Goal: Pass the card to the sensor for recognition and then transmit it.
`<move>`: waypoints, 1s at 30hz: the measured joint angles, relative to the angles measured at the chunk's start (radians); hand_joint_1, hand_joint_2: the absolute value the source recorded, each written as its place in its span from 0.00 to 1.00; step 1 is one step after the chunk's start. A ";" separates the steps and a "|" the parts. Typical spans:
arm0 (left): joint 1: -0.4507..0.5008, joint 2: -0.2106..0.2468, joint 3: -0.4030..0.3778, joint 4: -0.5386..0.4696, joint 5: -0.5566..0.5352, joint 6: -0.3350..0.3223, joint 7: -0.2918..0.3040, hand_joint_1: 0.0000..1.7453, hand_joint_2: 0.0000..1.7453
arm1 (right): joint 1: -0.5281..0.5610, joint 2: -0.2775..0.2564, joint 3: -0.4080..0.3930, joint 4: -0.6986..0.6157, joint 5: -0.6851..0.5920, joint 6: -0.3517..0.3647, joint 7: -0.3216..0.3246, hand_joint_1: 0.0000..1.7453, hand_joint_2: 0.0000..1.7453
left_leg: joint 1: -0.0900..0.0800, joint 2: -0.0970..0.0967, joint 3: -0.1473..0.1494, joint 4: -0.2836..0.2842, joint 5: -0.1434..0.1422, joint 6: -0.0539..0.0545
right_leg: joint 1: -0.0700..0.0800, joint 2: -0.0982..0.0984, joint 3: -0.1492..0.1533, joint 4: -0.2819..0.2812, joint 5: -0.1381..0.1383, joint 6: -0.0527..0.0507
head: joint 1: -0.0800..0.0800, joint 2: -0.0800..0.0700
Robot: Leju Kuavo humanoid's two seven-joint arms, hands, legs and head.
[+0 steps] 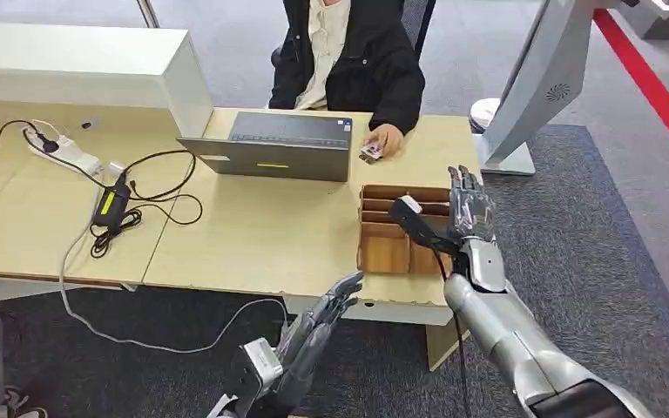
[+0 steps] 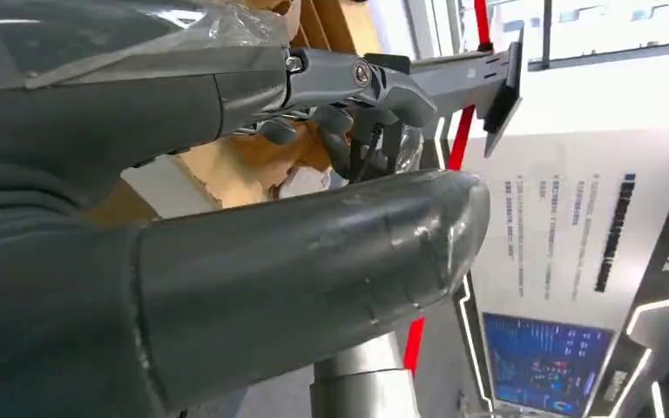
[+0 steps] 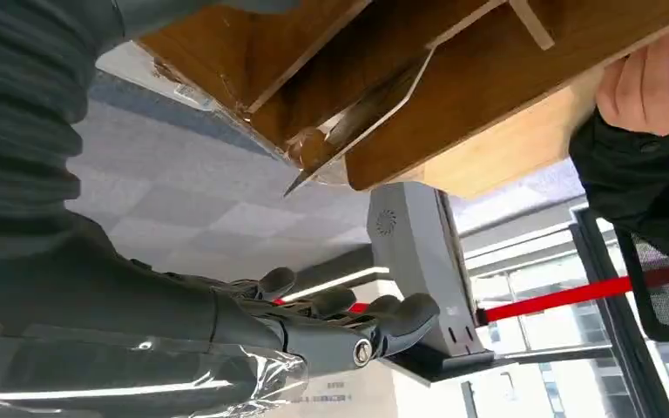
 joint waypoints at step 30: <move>0.008 0.000 0.001 -0.002 0.000 -0.017 0.000 0.00 0.00 | 0.000 0.001 0.022 0.000 0.004 0.058 0.013 1.00 1.00 | 0.000 0.000 0.000 0.000 0.000 0.000 | 0.000 0.000 0.000 0.000 0.000 0.000 | 0.000 0.000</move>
